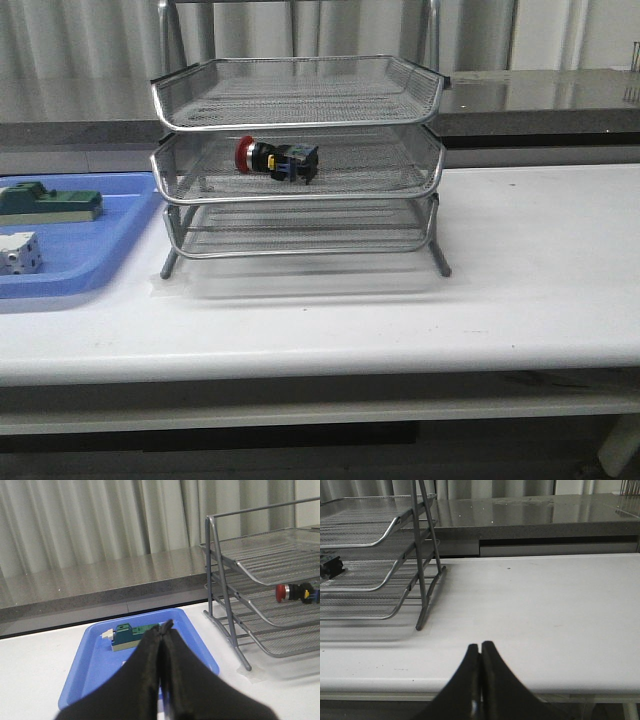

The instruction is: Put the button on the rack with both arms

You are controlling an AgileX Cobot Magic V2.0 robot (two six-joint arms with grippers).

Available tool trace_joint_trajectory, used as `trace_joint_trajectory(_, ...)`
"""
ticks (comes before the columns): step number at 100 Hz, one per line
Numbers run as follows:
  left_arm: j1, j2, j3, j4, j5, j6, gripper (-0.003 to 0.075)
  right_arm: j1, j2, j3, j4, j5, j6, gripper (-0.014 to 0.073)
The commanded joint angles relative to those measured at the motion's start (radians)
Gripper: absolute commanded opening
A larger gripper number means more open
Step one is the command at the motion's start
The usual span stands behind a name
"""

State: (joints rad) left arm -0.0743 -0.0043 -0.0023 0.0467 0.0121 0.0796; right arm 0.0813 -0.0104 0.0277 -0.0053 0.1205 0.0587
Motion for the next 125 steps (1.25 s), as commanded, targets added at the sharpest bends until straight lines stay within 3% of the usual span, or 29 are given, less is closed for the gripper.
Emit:
trace_joint_trajectory(1, 0.016, -0.03, 0.055, -0.018, -0.076, -0.013, -0.0021, -0.005, -0.02, -0.019, -0.01, -0.079, -0.002, -0.006)
trace_joint_trajectory(23, 0.057, -0.032, 0.055, -0.026, -0.078, -0.013, -0.0021, -0.005, -0.02, -0.019, -0.01, -0.079, -0.002, -0.006)
trace_joint_trajectory(125, 0.057, -0.032, 0.055, -0.026, -0.078, -0.013, -0.0021, -0.005, -0.02, -0.019, -0.01, -0.079, -0.002, -0.006)
